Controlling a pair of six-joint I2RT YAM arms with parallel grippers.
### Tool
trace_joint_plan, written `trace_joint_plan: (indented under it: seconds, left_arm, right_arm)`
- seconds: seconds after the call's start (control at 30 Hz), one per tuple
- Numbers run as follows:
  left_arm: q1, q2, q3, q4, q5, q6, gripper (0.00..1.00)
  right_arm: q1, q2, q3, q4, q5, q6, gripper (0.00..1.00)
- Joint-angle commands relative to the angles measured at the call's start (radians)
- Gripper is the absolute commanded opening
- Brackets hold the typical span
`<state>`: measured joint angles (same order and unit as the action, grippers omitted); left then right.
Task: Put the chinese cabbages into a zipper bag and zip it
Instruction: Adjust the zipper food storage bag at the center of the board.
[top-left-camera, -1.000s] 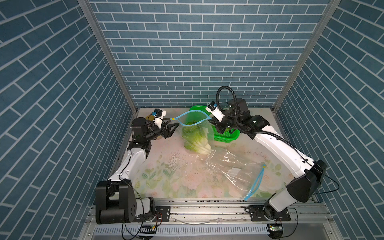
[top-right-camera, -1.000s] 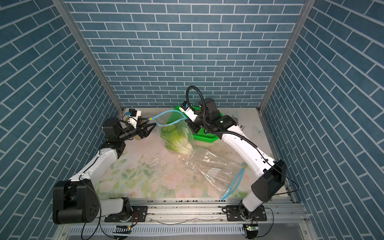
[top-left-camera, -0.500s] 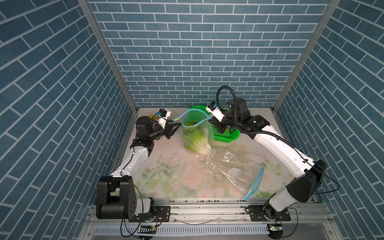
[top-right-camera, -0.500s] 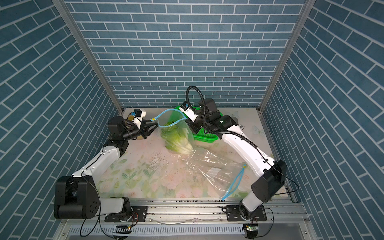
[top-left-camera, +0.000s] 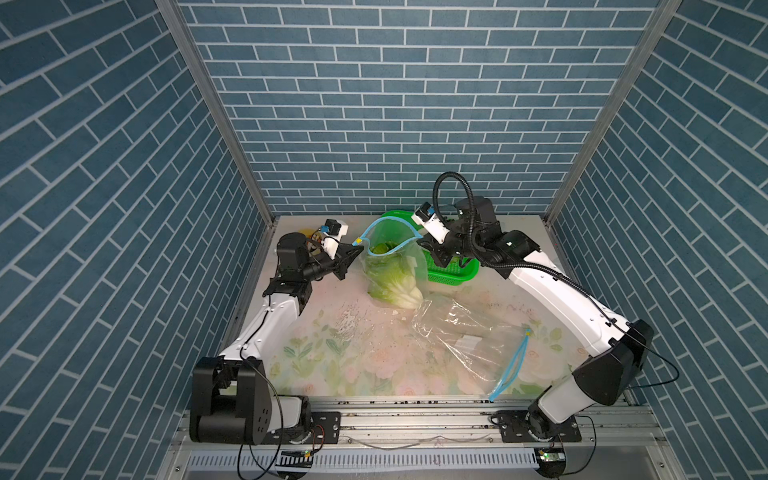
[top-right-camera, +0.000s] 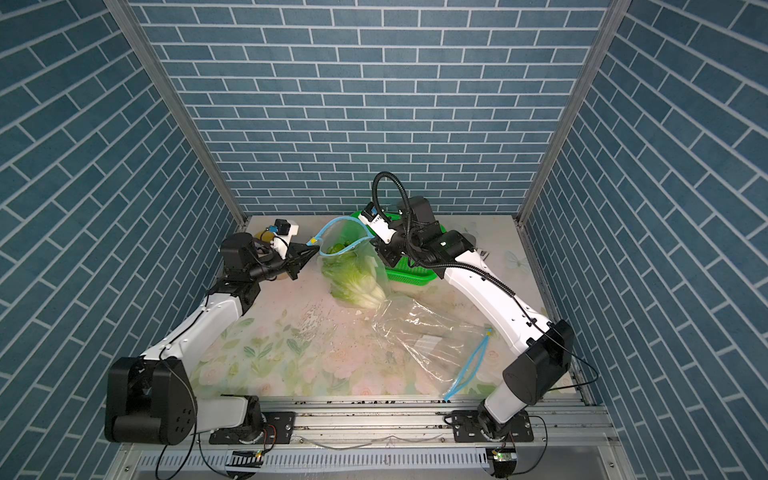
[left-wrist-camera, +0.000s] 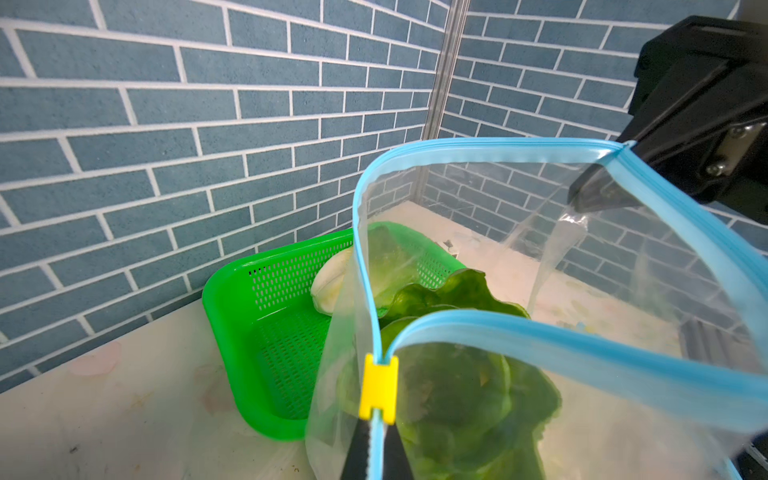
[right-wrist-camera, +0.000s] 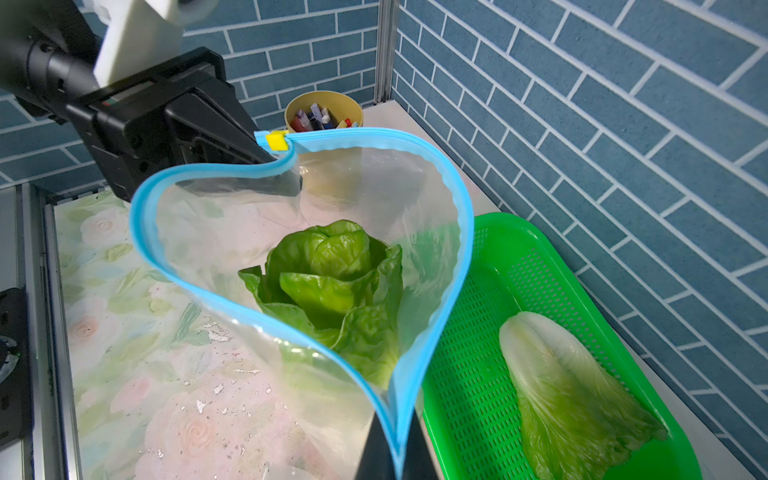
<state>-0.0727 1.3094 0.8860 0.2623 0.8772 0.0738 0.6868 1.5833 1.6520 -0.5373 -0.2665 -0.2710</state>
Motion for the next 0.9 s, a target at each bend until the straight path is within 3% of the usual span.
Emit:
trace_joint_plan:
  seconds: [0.0, 0.47, 0.67, 0.87]
  left_arm:
    - [-0.004, -0.048, 0.019, -0.044, -0.037, 0.044, 0.0]
    - [-0.006, -0.242, 0.117, -0.369, -0.122, 0.157, 0.0]
    - [-0.027, -0.263, 0.206, -0.568, -0.131, 0.234, 0.0]
    - [-0.11, -0.275, 0.264, -0.745, -0.158, 0.338, 0.0]
  right_arm:
    - [-0.006, -0.041, -0.017, 0.026, -0.013, -0.034, 0.0]
    - [-0.007, -0.101, -0.074, 0.038, -0.004, 0.102, 0.0]
    - [-0.007, -0.113, -0.091, 0.033, -0.051, 0.154, 0.0]
    - [-0.006, -0.159, -0.075, -0.008, -0.119, 0.15, 0.17]
